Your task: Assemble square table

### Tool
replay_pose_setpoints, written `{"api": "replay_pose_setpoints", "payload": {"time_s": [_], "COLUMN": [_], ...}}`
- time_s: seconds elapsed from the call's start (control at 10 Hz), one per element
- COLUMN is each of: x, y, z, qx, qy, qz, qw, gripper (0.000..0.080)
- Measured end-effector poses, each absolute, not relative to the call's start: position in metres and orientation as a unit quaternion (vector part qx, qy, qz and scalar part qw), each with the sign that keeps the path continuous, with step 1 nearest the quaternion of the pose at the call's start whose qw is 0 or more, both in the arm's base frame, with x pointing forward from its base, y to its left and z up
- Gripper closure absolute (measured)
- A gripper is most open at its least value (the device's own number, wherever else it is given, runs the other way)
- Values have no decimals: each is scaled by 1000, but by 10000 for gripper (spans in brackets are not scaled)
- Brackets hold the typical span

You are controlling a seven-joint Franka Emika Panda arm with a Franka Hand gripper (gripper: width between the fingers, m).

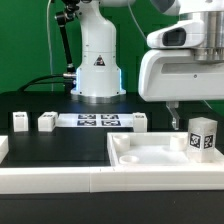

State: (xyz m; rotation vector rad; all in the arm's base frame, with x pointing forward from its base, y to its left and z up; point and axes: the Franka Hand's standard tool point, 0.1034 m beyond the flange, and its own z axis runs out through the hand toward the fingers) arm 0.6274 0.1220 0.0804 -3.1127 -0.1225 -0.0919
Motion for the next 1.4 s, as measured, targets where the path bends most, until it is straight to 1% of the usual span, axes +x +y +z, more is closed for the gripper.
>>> {"api": "replay_pose_setpoints", "payload": {"time_s": [0.3, 0.5, 0.7, 0.8, 1.1, 1.3, 1.4], "x": [628, 628, 628, 628, 628, 628, 628], "y": [120, 118, 118, 118, 119, 119, 118], "z": [80, 80, 80, 80, 80, 80, 80], "qx": [-983, -974, -974, -974, -981, -994, -998], "qy": [-180, -224, -223, -223, -193, -104, -50], "qz": [-31, -31, -31, -31, -31, -30, -30], "qw": [4, 2, 2, 3, 4, 8, 18], "gripper": [151, 151, 416, 512, 511, 511, 511]}}
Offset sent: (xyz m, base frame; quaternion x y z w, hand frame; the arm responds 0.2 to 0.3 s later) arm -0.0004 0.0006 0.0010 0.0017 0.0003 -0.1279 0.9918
